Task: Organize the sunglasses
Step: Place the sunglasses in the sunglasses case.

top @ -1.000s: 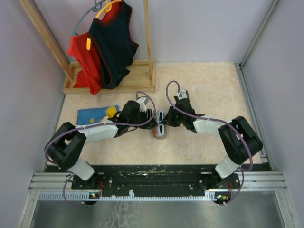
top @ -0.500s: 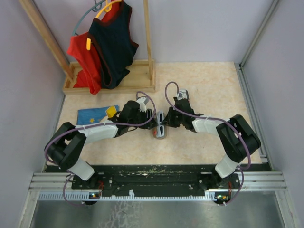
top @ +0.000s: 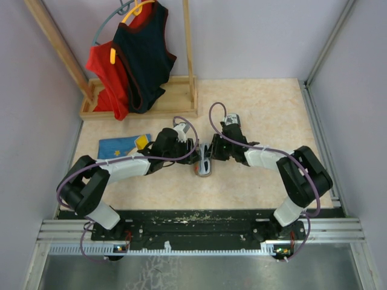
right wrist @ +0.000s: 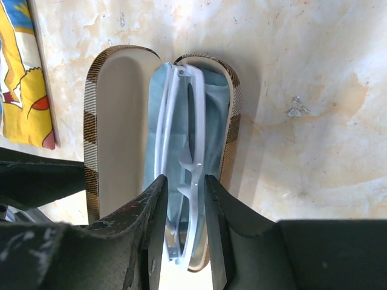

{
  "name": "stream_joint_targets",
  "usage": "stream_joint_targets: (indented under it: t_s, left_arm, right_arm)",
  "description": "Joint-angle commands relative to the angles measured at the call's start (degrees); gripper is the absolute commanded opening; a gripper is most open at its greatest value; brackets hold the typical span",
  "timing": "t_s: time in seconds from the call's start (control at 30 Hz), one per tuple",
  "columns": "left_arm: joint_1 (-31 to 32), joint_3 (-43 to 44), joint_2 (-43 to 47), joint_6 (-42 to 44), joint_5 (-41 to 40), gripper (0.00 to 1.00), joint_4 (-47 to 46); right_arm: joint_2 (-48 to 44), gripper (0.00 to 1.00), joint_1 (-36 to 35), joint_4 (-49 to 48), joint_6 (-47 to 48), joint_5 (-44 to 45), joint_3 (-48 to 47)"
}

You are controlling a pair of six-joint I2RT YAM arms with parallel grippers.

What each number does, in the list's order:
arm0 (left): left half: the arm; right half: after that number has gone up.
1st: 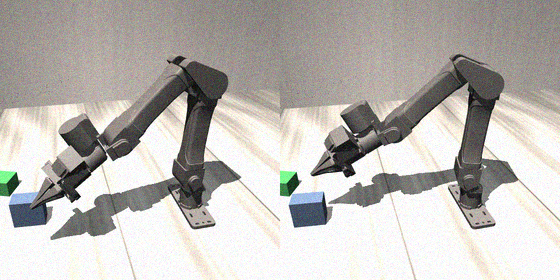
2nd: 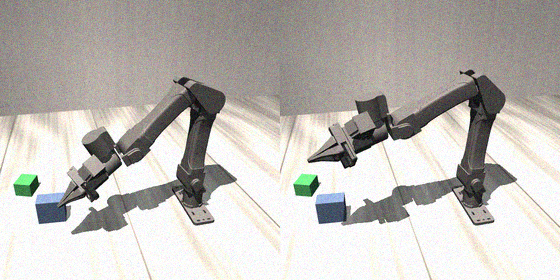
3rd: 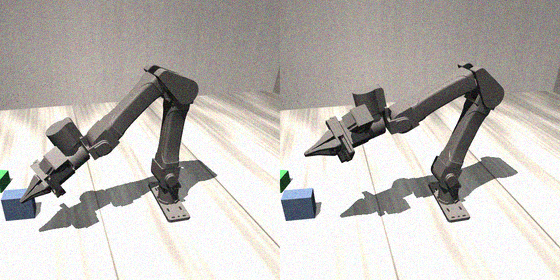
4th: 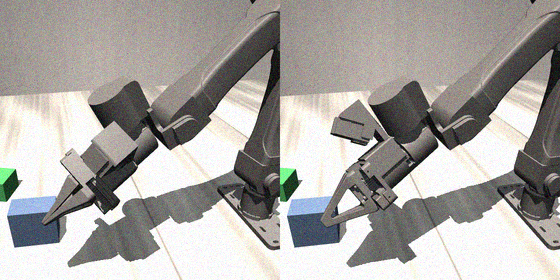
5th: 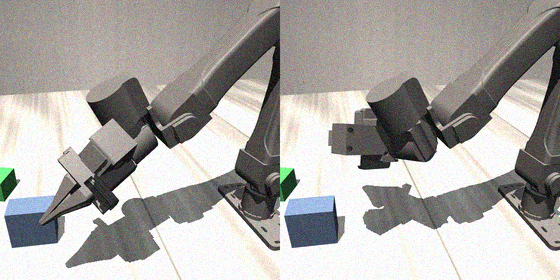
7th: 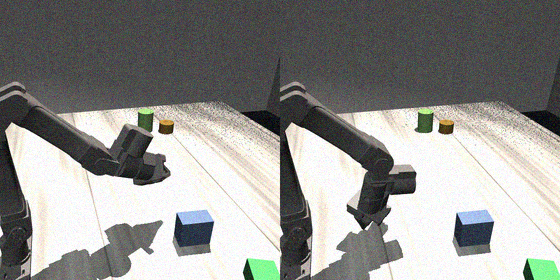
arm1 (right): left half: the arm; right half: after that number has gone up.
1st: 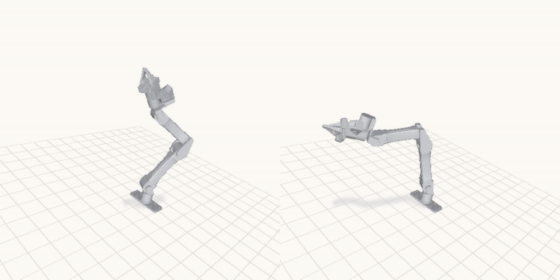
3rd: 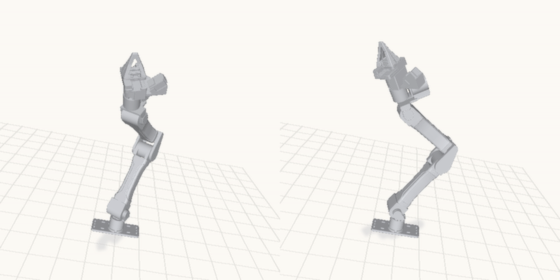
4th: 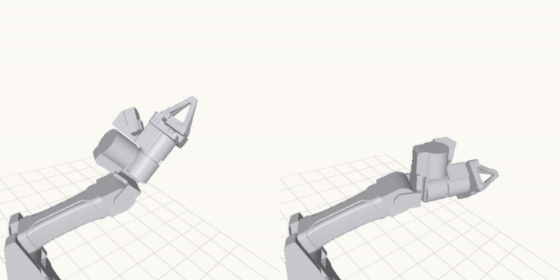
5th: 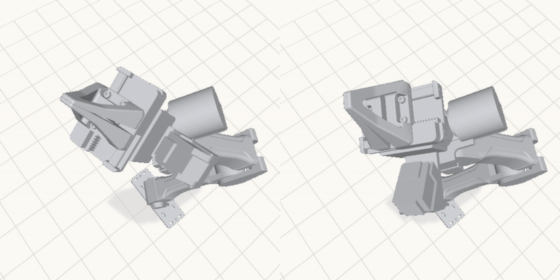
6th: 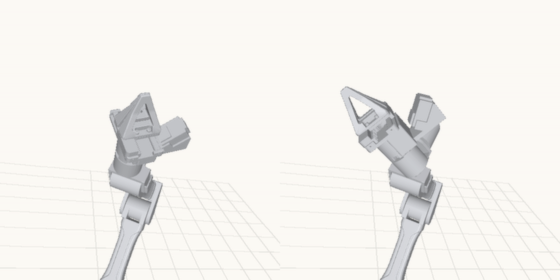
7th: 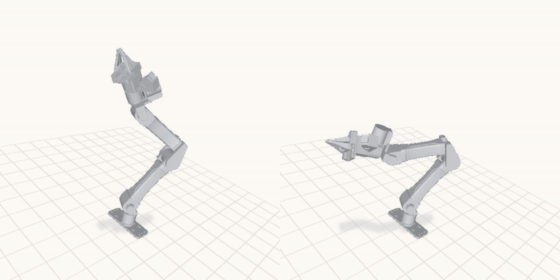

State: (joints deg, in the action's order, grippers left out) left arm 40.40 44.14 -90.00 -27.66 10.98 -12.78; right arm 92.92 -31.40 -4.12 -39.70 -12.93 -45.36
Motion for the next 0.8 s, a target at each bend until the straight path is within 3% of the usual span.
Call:
stream_joint_targets:
  t_s: [0.0, 0.33, 0.63, 0.77]
  left_arm:
    - [0.3, 0.3, 1.2, -0.2, -0.1, 0.52, 0.3]
    - [0.3, 0.4, 1.1, -0.2, 0.3, 0.52, 0.0]
    - [0.3, 0.6, 1.1, -0.1, 0.8, 0.52, 0.0]
    - [0.4, 0.6, 1.1, -0.3, 1.1, 0.52, 0.0]
  right_arm:
    - [-3.8, 0.32, -0.6, 2.2, 2.7, 2.4, -3.1]
    - [-5.8, 0.35, -0.5, 8.3, 7.6, 9.4, -4.4]
    - [-3.4, 0.35, -0.7, 7.1, 6.9, 5.8, -4.2]
    - [-2.1, 0.3, -0.8, 6.5, 6.8, 5.0, -4.3]
